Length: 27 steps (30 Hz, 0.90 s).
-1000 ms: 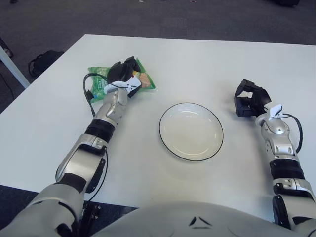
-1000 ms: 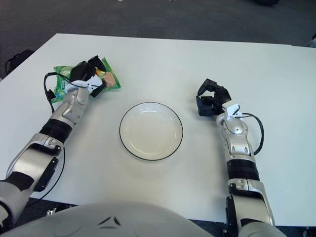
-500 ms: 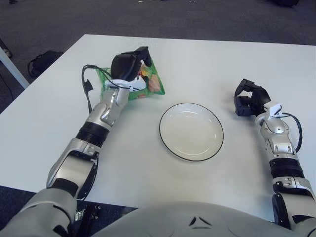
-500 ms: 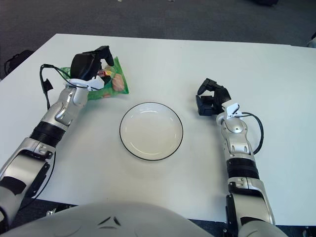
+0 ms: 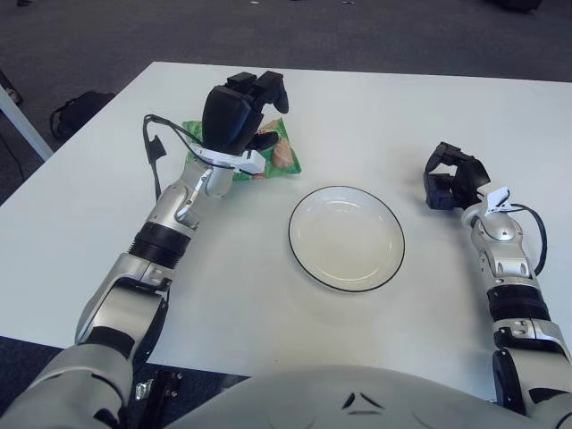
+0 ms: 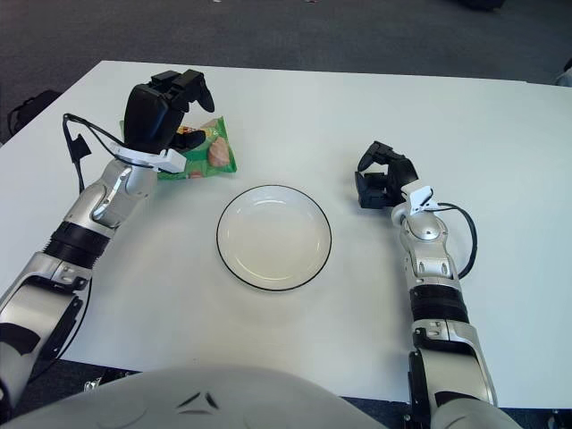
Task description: Put the snack into the plate.
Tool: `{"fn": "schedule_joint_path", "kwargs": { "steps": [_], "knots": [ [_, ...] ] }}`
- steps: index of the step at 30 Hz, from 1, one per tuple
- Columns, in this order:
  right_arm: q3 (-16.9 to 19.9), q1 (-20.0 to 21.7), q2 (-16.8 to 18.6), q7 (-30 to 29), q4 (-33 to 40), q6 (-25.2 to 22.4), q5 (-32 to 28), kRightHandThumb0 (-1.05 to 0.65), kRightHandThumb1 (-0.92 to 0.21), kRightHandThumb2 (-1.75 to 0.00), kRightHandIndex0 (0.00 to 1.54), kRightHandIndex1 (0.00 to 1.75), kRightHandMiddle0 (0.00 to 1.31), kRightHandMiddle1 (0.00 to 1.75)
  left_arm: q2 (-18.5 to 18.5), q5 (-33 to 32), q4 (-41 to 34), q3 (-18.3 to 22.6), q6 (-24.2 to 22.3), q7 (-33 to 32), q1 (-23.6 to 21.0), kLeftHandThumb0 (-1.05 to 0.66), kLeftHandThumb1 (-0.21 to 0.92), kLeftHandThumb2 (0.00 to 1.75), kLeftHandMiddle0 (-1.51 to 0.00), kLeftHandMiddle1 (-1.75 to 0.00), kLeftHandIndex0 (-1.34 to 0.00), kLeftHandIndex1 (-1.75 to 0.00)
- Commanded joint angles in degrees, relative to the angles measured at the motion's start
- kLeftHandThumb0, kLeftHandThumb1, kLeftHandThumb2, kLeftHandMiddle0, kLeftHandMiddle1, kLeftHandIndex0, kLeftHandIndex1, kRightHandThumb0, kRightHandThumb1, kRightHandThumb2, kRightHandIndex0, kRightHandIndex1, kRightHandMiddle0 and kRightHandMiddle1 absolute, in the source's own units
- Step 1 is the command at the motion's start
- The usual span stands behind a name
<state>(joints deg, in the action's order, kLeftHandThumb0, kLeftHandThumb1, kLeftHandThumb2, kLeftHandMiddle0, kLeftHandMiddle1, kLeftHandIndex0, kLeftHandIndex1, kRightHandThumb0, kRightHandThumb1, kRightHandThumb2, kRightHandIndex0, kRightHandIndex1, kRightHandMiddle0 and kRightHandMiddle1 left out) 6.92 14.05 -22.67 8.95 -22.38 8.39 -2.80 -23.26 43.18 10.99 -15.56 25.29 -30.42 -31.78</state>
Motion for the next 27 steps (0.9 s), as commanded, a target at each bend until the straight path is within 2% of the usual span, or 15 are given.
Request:
{"fn": "schedule_joint_path", "kwargs": {
  "steps": [1, 7, 11, 15, 18, 19, 23, 25, 27],
  "knots": [
    [-1.47, -3.29, 0.1, 0.55, -3.7, -2.21, 2.39, -0.49, -0.29, -1.35, 1.3, 1.75, 0.64, 1.75, -0.89, -0.69, -0.78, 1.02, 1.07, 1.39, 0.82, 0.0, -0.06, 1.75, -0.89, -1.74, -0.67, -1.75],
    [-1.63, -3.17, -0.1, 0.7, -3.93, -2.76, 2.29, -0.49, -0.29, -1.35, 1.31, 1.75, 0.64, 1.75, -1.02, -0.64, -1.32, 1.65, 1.57, 3.74, 1.16, 0.0, -0.06, 1.75, -0.89, -1.74, -0.67, -1.75],
    [-1.62, -3.27, -0.18, 0.9, -3.84, -2.51, 2.05, -0.49, -0.3, -1.34, 1.32, 1.75, 0.63, 1.75, -1.19, -1.5, -2.64, 2.02, 0.18, 8.08, 1.83, 0.0, -0.06, 1.75, -0.89, -1.74, -0.67, -1.75],
    [-1.57, -3.34, -0.22, 1.01, -3.95, -2.12, 1.96, -0.49, -0.31, -1.33, 1.33, 1.75, 0.62, 1.75, -1.22, -0.66, -5.67, 2.31, -4.67, 13.74, 2.91, 0.0, -0.06, 1.75, -0.89, -1.74, -0.67, -1.75],
    [-1.58, -3.39, -0.26, 0.94, -4.01, -1.84, 2.05, -0.49, -0.31, -1.33, 1.32, 1.75, 0.62, 1.75, -0.89, 1.61, -9.48, 2.37, -11.44, 19.44, 4.08, 0.0, -0.06, 1.75, -0.89, -1.75, -0.67, -1.74],
    [-1.63, -3.42, -0.3, 0.91, -4.0, -1.79, 2.16, -0.49, -0.31, -1.33, 1.32, 1.75, 0.62, 1.75, -0.52, 3.91, -11.21, 2.23, -15.89, 22.47, 4.53, 0.0, -0.06, 1.75, -0.89, -1.75, -0.68, -1.73],
    [-1.75, -3.47, -0.41, 0.82, -3.95, -1.67, 2.36, -0.49, -0.31, -1.33, 1.32, 1.75, 0.62, 1.75, 0.48, 9.47, -14.98, 1.53, -26.08, 29.68, 5.58, 0.0, 0.18, 1.47, -0.63, -1.74, -0.56, -1.74],
    [-1.78, -3.53, -0.42, 0.8, -3.92, -1.6, 2.38, -0.49, -0.31, -1.33, 1.32, 1.75, 0.62, 1.75, 0.69, 12.32, -15.5, 0.8, -30.19, 33.01, 5.79, -0.01, 0.4, 1.21, -0.47, -1.73, -0.44, -1.72],
    [-1.8, -3.58, -0.42, 0.81, -3.9, -1.56, 2.33, -0.49, -0.31, -1.33, 1.32, 1.75, 0.62, 1.75, 0.78, 14.11, -15.86, 0.23, -32.59, 35.08, 5.82, -0.25, 0.37, 1.1, -0.3, -1.6, -0.22, -1.5]
  ]
}}
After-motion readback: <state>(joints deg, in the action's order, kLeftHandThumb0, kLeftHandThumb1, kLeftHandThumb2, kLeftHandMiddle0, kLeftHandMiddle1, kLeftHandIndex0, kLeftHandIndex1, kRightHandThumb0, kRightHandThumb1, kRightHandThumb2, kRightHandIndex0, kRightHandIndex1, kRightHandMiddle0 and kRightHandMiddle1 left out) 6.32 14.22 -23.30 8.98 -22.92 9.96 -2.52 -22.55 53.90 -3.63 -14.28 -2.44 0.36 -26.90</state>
